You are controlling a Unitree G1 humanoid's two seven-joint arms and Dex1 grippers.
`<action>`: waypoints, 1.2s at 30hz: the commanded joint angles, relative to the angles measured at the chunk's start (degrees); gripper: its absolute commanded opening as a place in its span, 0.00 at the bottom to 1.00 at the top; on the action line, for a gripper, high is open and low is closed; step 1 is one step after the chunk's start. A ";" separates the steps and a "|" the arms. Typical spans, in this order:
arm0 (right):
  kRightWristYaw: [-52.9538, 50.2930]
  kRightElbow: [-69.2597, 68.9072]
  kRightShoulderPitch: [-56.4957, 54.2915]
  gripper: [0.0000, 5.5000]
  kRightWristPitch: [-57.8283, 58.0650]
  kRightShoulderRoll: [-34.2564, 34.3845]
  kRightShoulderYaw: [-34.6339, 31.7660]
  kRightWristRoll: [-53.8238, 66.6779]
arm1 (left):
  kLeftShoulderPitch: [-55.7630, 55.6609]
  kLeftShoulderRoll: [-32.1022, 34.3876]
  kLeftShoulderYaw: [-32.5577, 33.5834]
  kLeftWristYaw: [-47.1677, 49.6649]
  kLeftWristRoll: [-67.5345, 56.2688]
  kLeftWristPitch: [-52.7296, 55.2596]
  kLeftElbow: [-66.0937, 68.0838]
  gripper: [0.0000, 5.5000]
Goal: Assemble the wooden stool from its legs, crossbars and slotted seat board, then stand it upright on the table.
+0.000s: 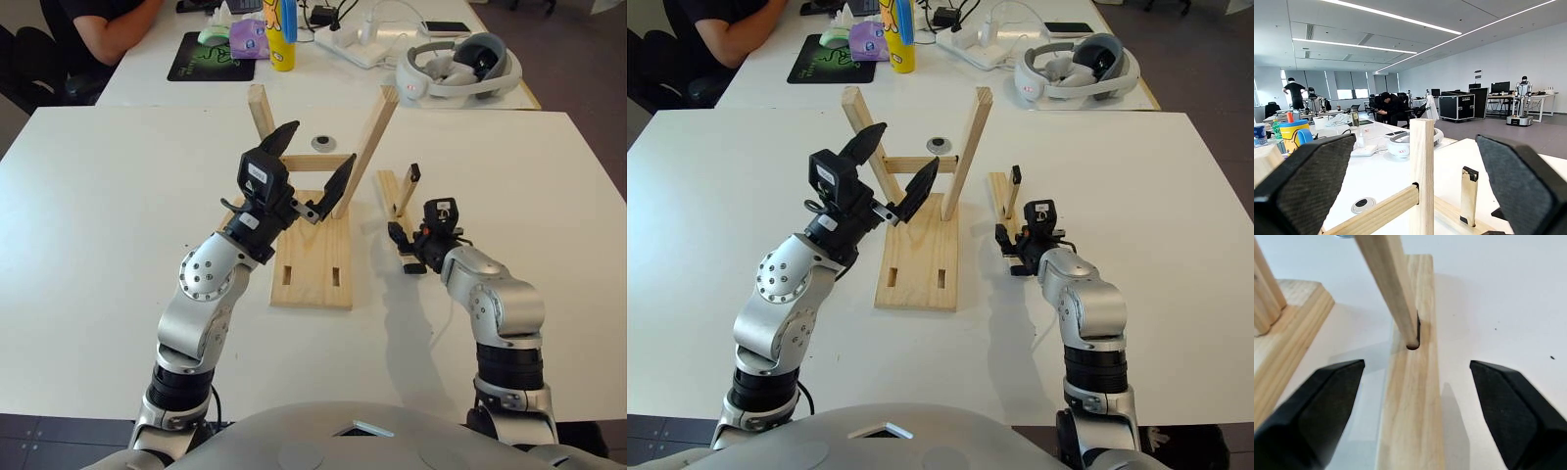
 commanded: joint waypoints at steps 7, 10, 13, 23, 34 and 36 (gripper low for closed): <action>3.20 8.16 0.16 0.65 -4.92 -2.90 4.12 -4.61 | -0.88 0.07 0.06 0.06 0.19 0.36 0.40 0.82; 3.67 8.39 0.18 0.58 -5.27 -2.88 3.56 -4.68 | -0.80 0.35 0.28 0.47 0.55 1.13 0.28 0.82; 4.23 8.35 0.22 0.48 -5.48 -3.54 4.20 -5.54 | -0.79 0.20 0.99 0.64 -0.35 2.02 0.57 0.82; 5.27 6.39 -0.13 0.37 -13.39 -4.27 -1.62 -4.51 | -1.89 -0.24 7.16 -1.87 -13.23 10.73 -0.58 0.95; 19.11 5.11 -13.80 0.37 -11.22 -10.09 -18.94 16.61 | -10.63 3.35 22.36 1.23 -49.71 25.79 -0.52 0.98; 23.04 3.32 -17.06 0.37 -6.21 -12.04 -20.64 24.49 | -12.04 4.91 24.58 1.95 -53.81 26.52 1.47 0.98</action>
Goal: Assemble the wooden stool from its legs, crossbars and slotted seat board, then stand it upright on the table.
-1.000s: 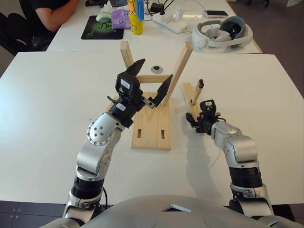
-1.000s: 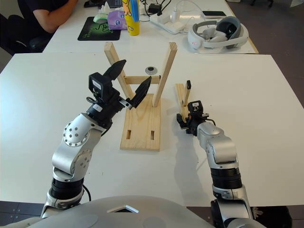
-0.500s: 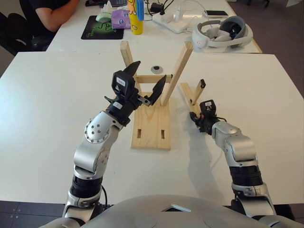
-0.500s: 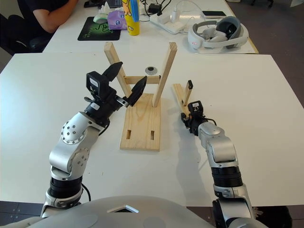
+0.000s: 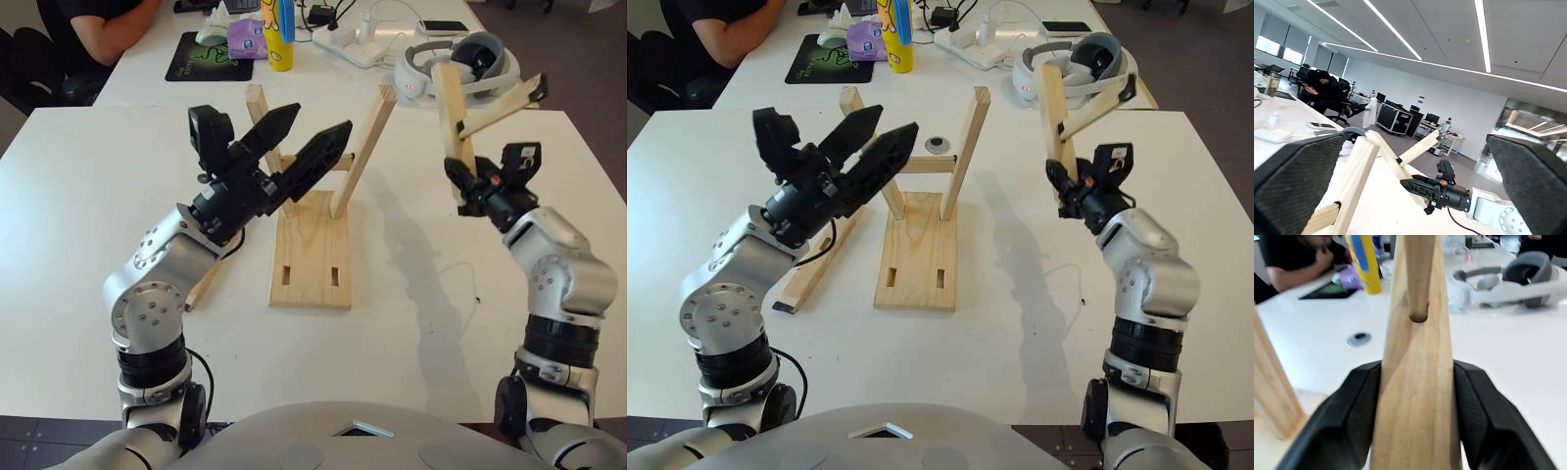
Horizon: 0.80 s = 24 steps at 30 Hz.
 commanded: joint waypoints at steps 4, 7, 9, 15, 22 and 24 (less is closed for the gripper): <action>13.51 -5.26 -10.01 0.37 18.68 -9.23 -5.68 27.91 | -5.62 5.00 6.55 3.55 -13.61 2.32 6.14 0.98; 19.43 -5.15 -10.41 0.37 26.41 -15.63 -7.44 38.75 | -7.16 7.05 7.21 3.92 -17.66 2.99 8.00 0.98; 23.66 -4.63 -10.15 0.37 30.33 -19.90 -7.70 44.05 | -7.72 8.36 7.31 3.91 -20.19 3.75 9.10 0.98; 33.21 -2.03 -10.93 0.37 32.66 -26.49 -4.01 47.89 | -9.07 11.21 6.05 3.73 -28.48 6.61 12.40 0.98; 34.94 -2.92 -10.43 0.37 31.94 -24.57 -0.42 50.19 | -9.79 12.96 1.31 3.72 -36.02 10.11 11.70 0.98; 35.10 -4.07 -9.10 0.37 31.48 -24.56 0.42 49.97 | -9.88 13.41 1.09 4.28 -38.48 9.84 11.57 0.98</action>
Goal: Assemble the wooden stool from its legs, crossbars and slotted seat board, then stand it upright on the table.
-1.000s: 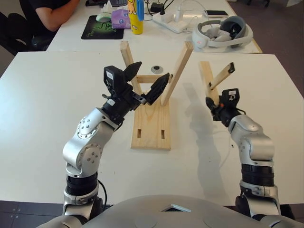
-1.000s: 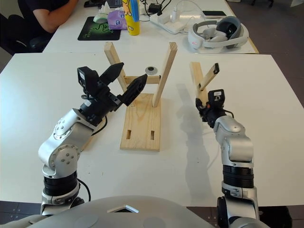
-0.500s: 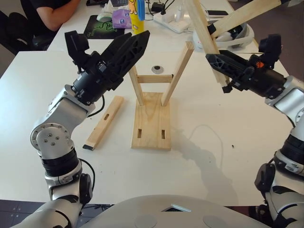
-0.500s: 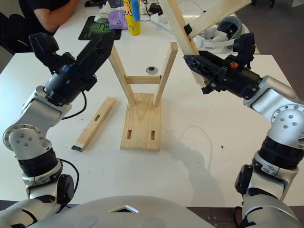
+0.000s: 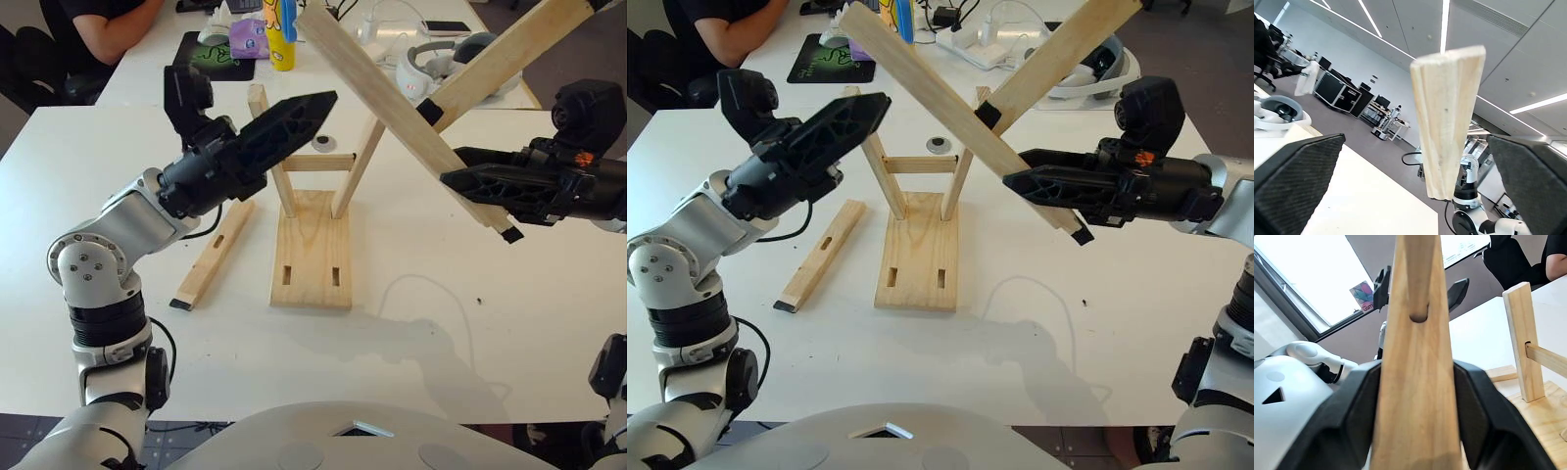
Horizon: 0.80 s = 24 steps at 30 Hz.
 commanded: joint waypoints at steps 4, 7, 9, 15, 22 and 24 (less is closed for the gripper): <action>1.53 -3.54 3.12 0.37 -0.98 -0.19 1.24 2.08 | -1.28 2.56 -0.42 2.10 -7.70 -0.71 -0.26 0.98; 2.15 -3.47 2.98 0.37 -1.05 -0.62 1.93 1.89 | -0.96 3.40 -0.76 2.51 -10.04 -1.09 -0.55 0.94; 2.62 -3.27 2.61 0.37 -1.02 -0.74 2.52 1.70 | -0.69 4.04 -1.47 2.53 -11.05 -0.77 -1.03 0.90; 3.15 -4.40 3.33 0.37 -1.16 -0.70 3.37 2.23 | -0.06 6.23 -3.53 1.63 -12.23 0.20 -1.73 0.72; 3.74 -4.51 3.15 0.37 -1.26 -0.84 4.07 1.94 | -0.11 9.29 -4.49 -1.03 -11.67 1.50 -1.38 0.51; 4.13 -4.45 3.07 0.37 -1.80 -0.92 4.39 1.13 | 0.12 9.88 -4.54 -1.75 -11.71 1.59 -1.34 0.45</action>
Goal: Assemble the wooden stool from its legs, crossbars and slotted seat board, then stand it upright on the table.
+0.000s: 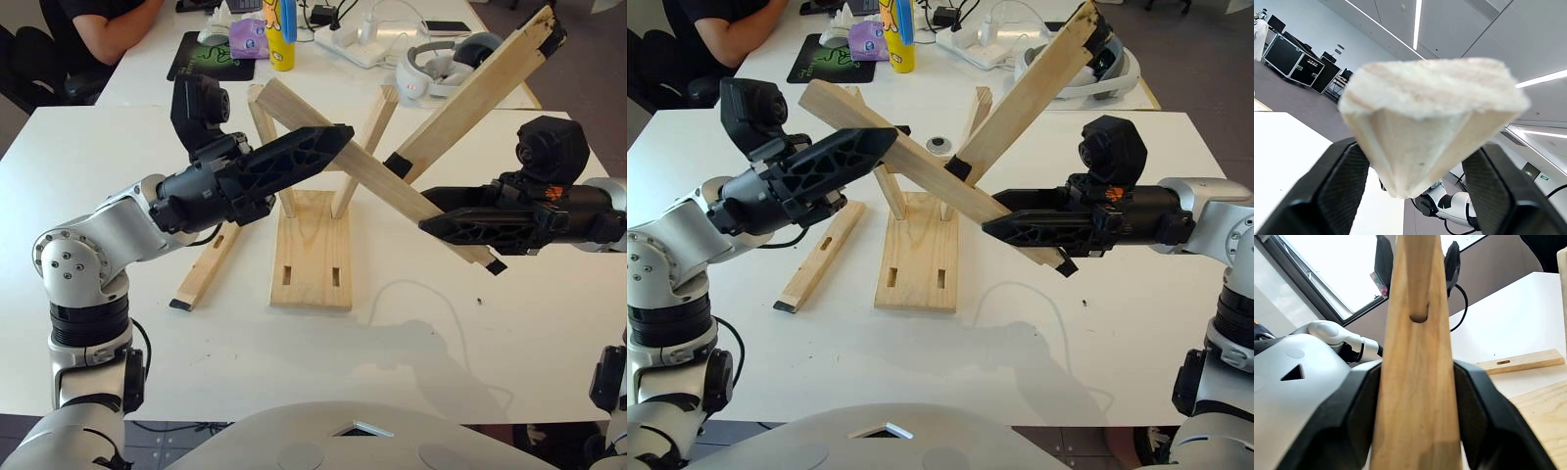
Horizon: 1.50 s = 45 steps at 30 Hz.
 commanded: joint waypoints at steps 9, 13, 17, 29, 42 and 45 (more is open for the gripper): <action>2.66 -0.34 -0.44 0.37 -5.12 -1.08 2.50 -4.81 | 0.69 3.13 -0.21 -3.61 2.11 0.59 0.27 0.39; 4.03 0.05 0.20 0.50 -5.43 -2.02 2.95 -5.30 | 0.78 2.93 -0.23 -4.16 2.93 0.27 0.30 0.39; 5.04 0.31 1.12 0.62 -6.28 -2.50 2.77 -6.00 | 1.03 3.25 -0.22 -5.17 4.20 0.50 0.59 0.38; 5.12 4.33 9.54 0.83 -10.97 -4.81 -3.42 -10.88 | 2.72 9.17 4.22 -11.95 12.93 2.10 3.13 0.38; -12.69 -15.61 30.41 0.83 -46.67 5.30 25.85 -55.65 | 0.56 24.94 15.89 -22.01 17.41 7.41 12.46 0.38; -14.47 -14.44 29.58 0.83 -54.63 6.58 31.95 -65.42 | -0.19 24.53 15.29 -23.16 18.66 7.91 13.02 0.38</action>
